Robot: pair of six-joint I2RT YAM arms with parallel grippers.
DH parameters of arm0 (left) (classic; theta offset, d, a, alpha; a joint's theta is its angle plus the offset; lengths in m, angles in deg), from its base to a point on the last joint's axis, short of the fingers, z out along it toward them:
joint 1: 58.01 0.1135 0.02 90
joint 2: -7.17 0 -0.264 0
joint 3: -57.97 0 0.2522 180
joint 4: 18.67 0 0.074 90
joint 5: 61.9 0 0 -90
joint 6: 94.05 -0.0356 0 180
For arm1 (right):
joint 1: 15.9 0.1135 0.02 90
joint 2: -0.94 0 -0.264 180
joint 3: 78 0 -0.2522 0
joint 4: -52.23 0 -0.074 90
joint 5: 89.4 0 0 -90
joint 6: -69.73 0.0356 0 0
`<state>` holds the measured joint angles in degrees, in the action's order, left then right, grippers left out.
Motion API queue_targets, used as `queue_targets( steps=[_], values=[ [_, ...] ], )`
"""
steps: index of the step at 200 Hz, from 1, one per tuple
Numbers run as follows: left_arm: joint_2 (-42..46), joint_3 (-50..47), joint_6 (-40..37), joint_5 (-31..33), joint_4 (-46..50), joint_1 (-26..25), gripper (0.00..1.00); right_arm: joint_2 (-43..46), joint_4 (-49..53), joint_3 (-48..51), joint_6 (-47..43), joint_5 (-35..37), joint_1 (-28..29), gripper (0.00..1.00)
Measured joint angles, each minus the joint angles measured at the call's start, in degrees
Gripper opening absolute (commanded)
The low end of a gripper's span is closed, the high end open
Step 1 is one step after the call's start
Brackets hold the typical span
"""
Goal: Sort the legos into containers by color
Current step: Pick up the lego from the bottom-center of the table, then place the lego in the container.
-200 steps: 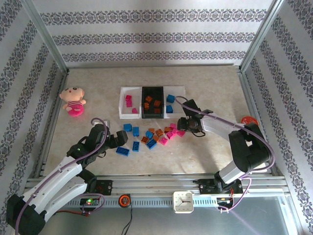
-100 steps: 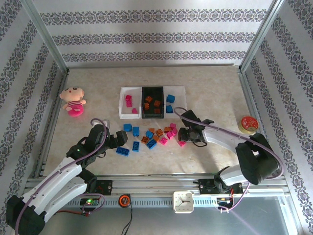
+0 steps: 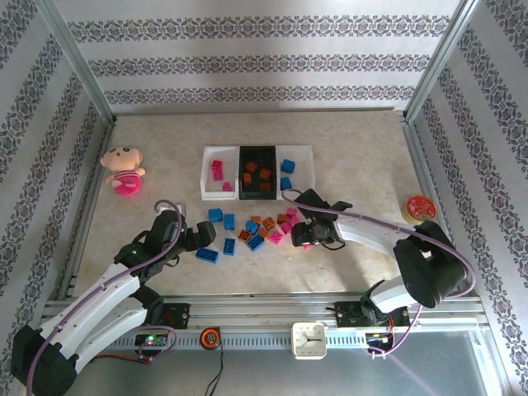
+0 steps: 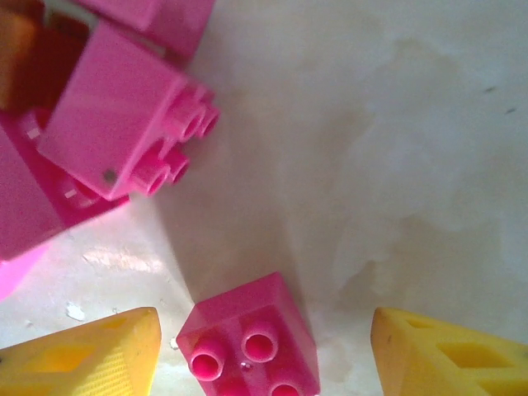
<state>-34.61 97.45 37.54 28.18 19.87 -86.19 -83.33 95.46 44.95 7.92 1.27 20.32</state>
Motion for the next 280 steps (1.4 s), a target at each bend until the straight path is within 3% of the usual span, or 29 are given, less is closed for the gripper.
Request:
queue_targets(
  steps=[65,104,147,200,247,259,280],
  values=[
    [0.0,0.0,0.2,0.0,0.0,0.0,0.99,-3.9,1.2,-2.3,-2.8,-0.8,0.5,0.32],
    [1.6,0.1,0.2,1.8,0.9,0.0,1.0,-1.2,2.8,-6.7,-3.1,-4.6,1.6,0.25],
    [5.4,2.2,0.7,7.2,5.5,0.0,0.99,-4.5,0.6,-26.5,-3.1,-8.6,5.4,0.25],
    [6.6,2.8,0.9,7.7,8.3,0.0,1.0,-26.8,-5.0,-53.6,-2.9,-8.9,8.2,0.25],
    [6.7,2.8,0.9,4.8,8.3,0.0,1.0,-45.7,-4.0,-71.4,-1.6,-5.1,8.2,0.26],
    [6.7,2.8,0.7,4.2,8.3,0.0,1.0,-48.7,-2.9,-74.6,-1.0,-3.8,8.2,0.31],
    [6.6,2.8,0.5,2.7,8.3,0.0,1.0,-51.6,-0.8,-78.5,0.3,-2.1,8.1,0.55]
  ],
)
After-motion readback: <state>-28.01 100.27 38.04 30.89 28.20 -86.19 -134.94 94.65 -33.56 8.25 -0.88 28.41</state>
